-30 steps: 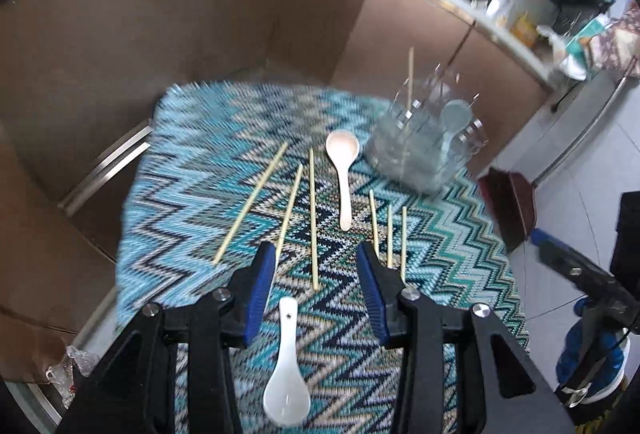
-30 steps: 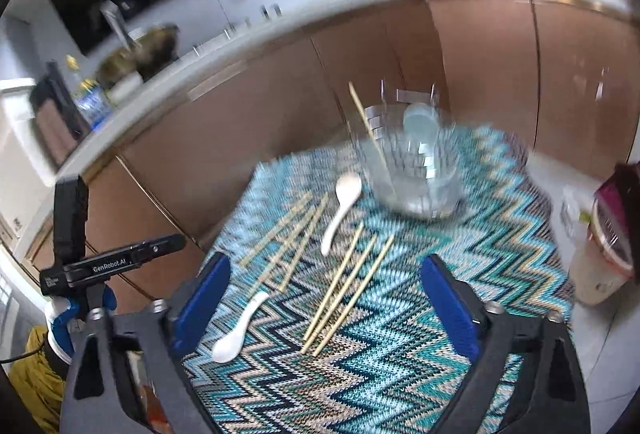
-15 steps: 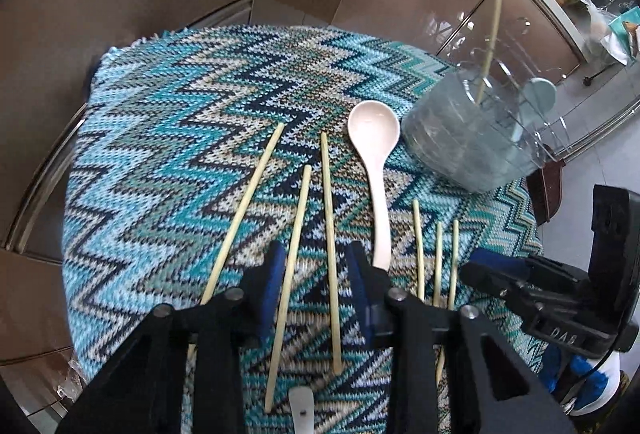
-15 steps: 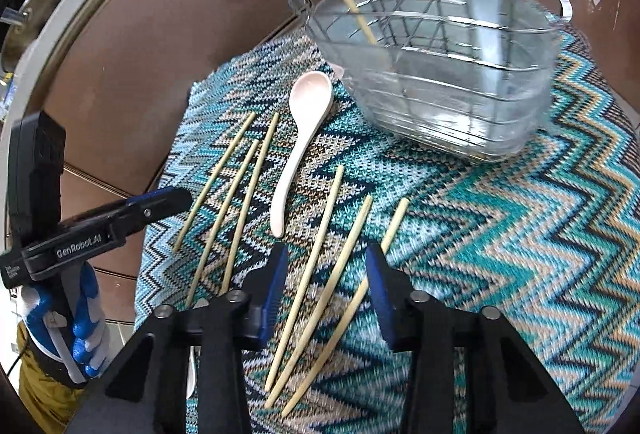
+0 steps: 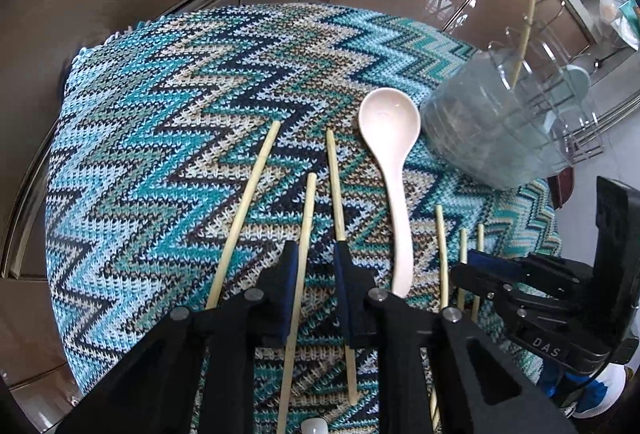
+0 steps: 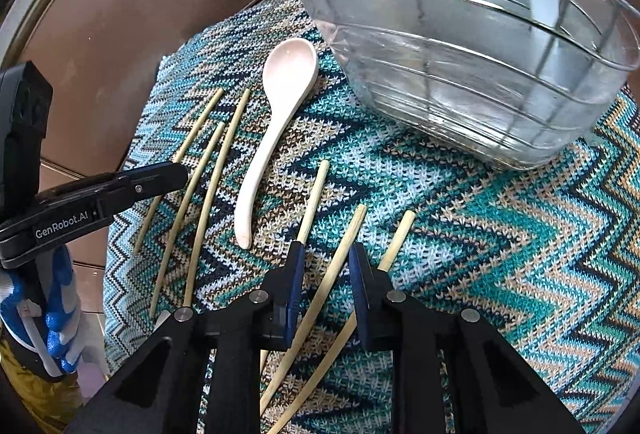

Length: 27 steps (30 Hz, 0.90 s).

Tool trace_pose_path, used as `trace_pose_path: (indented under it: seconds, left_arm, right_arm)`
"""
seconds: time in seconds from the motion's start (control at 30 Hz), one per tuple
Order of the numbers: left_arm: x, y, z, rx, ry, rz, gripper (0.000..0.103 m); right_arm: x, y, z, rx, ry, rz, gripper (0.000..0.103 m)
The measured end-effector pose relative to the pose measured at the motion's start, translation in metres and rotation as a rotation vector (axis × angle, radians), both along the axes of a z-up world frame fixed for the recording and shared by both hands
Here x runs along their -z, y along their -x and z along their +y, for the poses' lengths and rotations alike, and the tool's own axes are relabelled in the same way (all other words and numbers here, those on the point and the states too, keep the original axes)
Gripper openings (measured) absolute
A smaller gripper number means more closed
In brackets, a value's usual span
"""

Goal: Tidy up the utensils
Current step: 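Grasp another wooden chopstick with the left tool while the right tool reaches for chopsticks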

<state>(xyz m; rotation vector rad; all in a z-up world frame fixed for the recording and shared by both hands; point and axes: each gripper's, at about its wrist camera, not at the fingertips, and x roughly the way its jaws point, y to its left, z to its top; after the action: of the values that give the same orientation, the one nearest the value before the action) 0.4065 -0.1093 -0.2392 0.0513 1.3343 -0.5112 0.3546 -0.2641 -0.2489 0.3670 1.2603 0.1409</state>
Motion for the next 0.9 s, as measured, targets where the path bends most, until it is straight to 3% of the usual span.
trace_pose_path:
  seconds: [0.4,0.73,0.9]
  left_arm:
    - [0.022,-0.02,-0.009,-0.005,-0.045,0.04,0.013]
    - [0.025,-0.015,-0.014,-0.004,-0.085,-0.016,0.005]
    - [0.012,0.001,-0.002,-0.019,-0.075,-0.056,0.004]
  right_arm:
    - [0.005,-0.012,0.002,-0.012,0.025,0.032,0.017]
    - [0.005,-0.012,0.018,0.0,0.119,0.008,0.013]
    - [0.002,-0.006,0.01,0.064,0.072,-0.011,0.008]
